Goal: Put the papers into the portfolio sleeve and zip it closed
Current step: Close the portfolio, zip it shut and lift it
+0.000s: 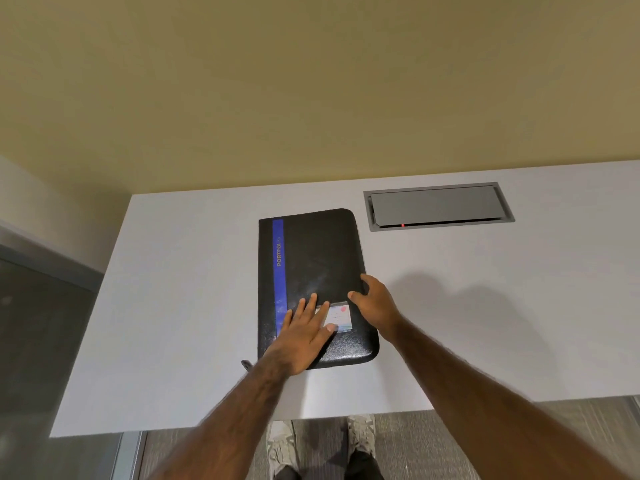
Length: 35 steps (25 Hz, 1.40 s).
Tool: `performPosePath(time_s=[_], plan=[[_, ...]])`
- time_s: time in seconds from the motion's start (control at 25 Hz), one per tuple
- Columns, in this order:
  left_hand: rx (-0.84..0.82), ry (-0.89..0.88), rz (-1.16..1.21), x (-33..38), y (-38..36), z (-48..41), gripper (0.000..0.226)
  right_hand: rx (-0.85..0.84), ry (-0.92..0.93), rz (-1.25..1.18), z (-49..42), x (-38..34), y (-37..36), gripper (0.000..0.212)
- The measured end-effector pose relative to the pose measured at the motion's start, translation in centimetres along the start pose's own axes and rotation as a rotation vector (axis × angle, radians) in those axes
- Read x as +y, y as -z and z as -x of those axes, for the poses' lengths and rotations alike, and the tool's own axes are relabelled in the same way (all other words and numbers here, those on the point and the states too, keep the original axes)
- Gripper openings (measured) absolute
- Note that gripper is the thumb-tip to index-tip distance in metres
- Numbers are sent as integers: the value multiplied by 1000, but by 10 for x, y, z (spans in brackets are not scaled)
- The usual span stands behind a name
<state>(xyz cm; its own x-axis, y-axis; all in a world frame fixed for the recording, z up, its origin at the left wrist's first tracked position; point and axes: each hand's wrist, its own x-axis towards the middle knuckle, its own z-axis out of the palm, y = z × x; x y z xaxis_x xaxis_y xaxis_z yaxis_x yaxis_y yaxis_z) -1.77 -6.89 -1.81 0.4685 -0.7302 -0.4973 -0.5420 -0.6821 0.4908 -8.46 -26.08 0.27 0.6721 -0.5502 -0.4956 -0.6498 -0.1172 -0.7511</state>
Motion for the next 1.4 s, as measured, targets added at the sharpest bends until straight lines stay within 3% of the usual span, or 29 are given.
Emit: performPosePath(time_s=[0.36, 0.56, 0.68, 0.84, 0.96, 1.12, 1.28, 1.4], plan=[[-20, -77, -168, -18, 1, 7, 69, 34, 49, 449, 2, 26, -28, 61], [180, -72, -67, -62, 20, 58, 55, 62, 74, 558, 18, 38, -34, 66], [284, 12, -37, -98, 28, 99, 50, 276, 112, 549, 43, 37, -52, 48], [225, 15, -36, -128, 23, 136, 44, 417, 307, 557, 87, 36, -101, 27], [189, -48, -80, -135, 19, 138, 42, 340, 372, 583, 112, 29, -147, 9], [164, -50, -132, -121, 11, 122, 34, 115, 242, 600, 127, 20, -194, 20], [214, -16, -171, -114, 6, 113, 18, 57, 108, 599, 128, 16, -215, 34], [195, -8, -90, -119, 2, 111, 15, 37, -9, 456, 128, 14, -224, 28]])
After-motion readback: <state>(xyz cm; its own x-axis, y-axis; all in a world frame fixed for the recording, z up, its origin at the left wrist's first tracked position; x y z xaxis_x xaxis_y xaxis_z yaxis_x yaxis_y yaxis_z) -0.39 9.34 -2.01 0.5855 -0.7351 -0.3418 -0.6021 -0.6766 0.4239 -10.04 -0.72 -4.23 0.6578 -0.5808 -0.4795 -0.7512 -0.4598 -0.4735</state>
